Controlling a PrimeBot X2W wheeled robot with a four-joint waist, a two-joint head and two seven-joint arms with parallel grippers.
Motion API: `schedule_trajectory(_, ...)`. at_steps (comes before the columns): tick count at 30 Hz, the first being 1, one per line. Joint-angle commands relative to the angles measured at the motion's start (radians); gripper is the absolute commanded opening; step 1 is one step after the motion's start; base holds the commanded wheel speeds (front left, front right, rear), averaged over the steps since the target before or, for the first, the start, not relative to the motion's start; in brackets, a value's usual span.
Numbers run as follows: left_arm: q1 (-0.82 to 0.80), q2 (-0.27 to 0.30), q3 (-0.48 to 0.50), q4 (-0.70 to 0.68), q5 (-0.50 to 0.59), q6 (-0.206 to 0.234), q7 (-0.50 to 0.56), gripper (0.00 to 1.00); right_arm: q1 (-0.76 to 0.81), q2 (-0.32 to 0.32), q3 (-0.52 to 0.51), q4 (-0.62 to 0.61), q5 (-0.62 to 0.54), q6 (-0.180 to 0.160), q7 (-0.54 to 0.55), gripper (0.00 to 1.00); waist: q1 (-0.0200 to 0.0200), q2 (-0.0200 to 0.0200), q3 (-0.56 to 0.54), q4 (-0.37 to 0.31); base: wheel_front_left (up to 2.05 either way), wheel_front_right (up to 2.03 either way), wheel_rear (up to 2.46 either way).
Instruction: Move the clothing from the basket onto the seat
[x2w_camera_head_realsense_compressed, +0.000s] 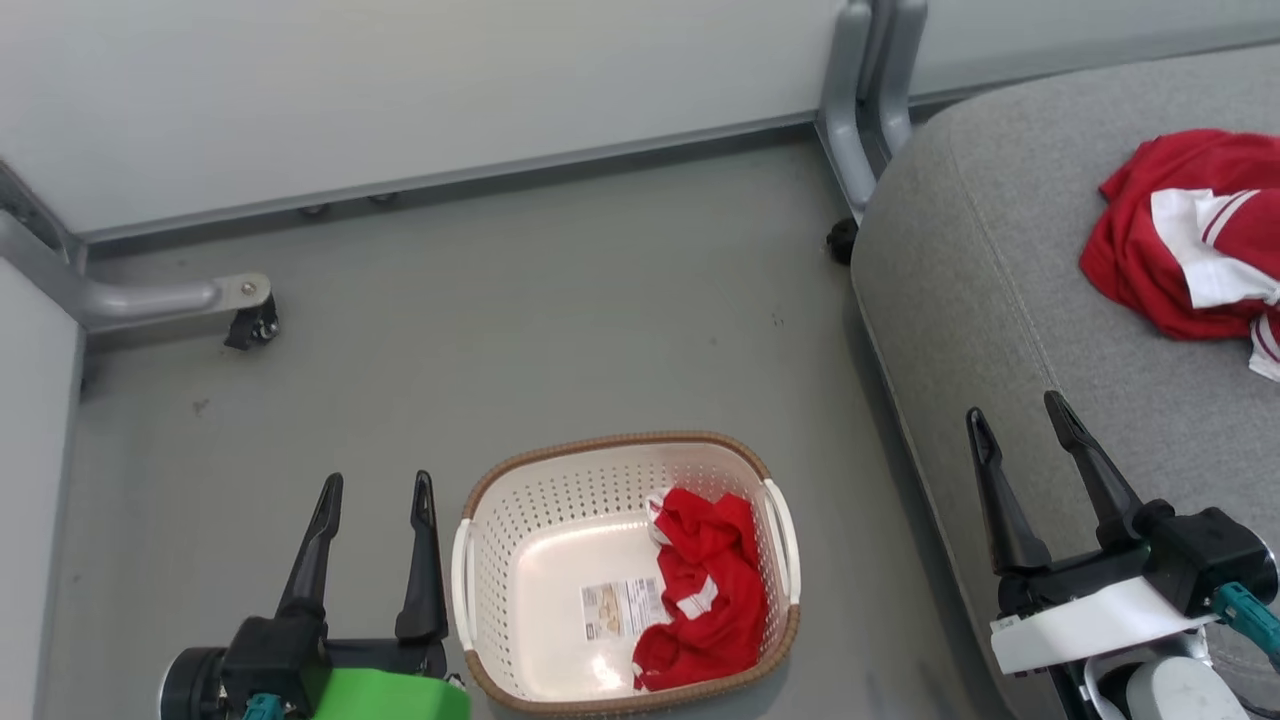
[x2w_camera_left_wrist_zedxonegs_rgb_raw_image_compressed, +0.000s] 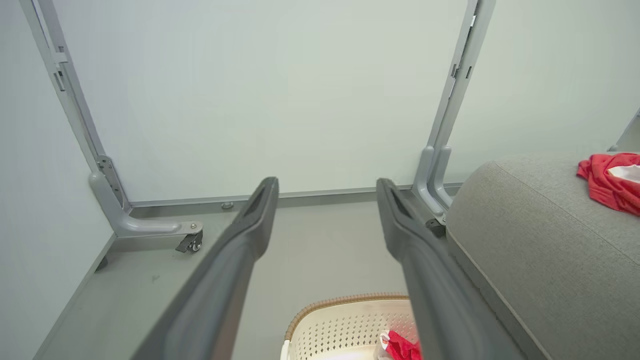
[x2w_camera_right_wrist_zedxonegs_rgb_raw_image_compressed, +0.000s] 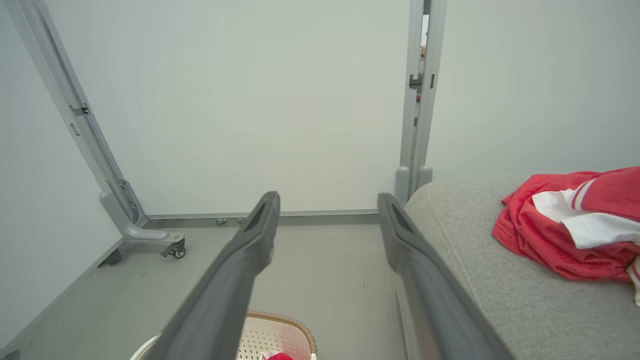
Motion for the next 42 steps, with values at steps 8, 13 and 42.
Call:
schedule_trajectory(8, 0.087, -0.001, 0.005, -0.091, -0.007, 0.035, 0.0, 1.0, 0.089, 0.02, -0.005, -0.04, 0.0, -0.001, 0.0, 1.0, 0.0001, 0.0067, -0.151, 0.038, 0.0, 0.0, 0.0)
schedule_trajectory(13, 0.14, -0.001, -0.003, -0.079, 0.009, 0.016, 0.0, 1.0, 0.146, 0.021, 0.024, -0.03, 0.015, -0.001, 0.0, 1.0, 0.0001, 0.0067, -0.174, 0.026, 0.0, 0.0, 0.0)
schedule_trajectory(42, 0.157, -0.001, -0.01, -0.055, 0.037, -0.001, 0.0, 1.0, 0.162, 0.034, 0.049, -0.018, 0.026, -0.001, 0.0, 1.0, 0.0001, 0.0067, -0.201, -0.002, 0.0, 0.0, 0.0)
